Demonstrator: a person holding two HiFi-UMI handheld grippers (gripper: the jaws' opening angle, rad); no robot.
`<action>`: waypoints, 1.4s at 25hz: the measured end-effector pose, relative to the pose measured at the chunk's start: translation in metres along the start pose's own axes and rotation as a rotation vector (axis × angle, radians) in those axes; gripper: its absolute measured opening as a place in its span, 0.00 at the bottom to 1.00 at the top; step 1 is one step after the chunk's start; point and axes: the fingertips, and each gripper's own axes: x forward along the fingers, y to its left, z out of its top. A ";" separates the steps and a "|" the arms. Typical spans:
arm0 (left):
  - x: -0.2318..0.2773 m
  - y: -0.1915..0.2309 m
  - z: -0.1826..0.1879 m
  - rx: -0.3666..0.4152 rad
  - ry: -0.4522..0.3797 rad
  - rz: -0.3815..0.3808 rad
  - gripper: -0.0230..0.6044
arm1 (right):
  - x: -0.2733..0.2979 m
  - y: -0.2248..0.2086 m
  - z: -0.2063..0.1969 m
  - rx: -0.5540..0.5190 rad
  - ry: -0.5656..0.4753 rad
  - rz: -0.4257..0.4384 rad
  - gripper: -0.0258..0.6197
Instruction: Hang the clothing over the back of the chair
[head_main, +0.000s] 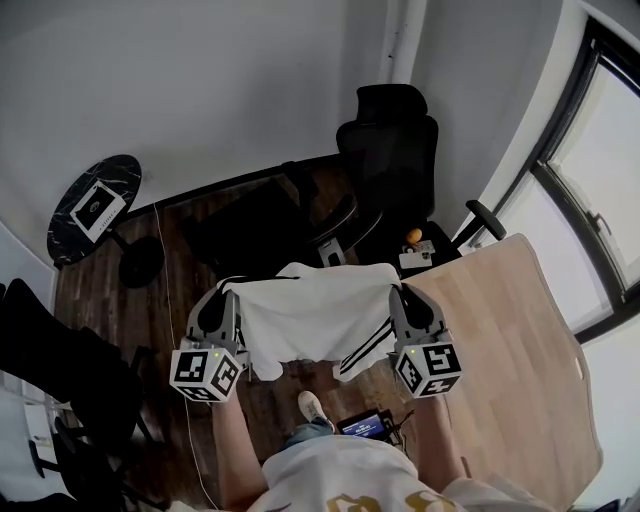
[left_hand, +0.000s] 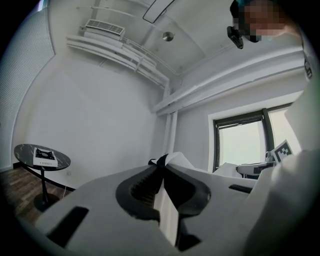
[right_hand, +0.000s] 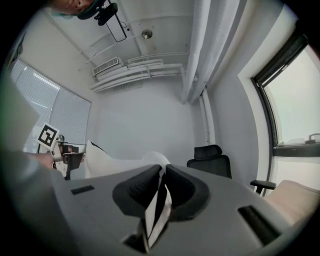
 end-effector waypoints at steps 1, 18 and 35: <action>0.010 0.008 0.000 -0.003 0.001 -0.004 0.10 | 0.013 0.000 0.000 -0.002 0.003 -0.004 0.12; 0.102 0.070 0.003 -0.002 0.021 -0.082 0.10 | 0.101 -0.003 0.019 -0.057 -0.010 -0.091 0.12; 0.130 0.081 0.000 -0.004 0.032 -0.061 0.10 | 0.136 -0.021 0.021 -0.052 -0.026 -0.070 0.12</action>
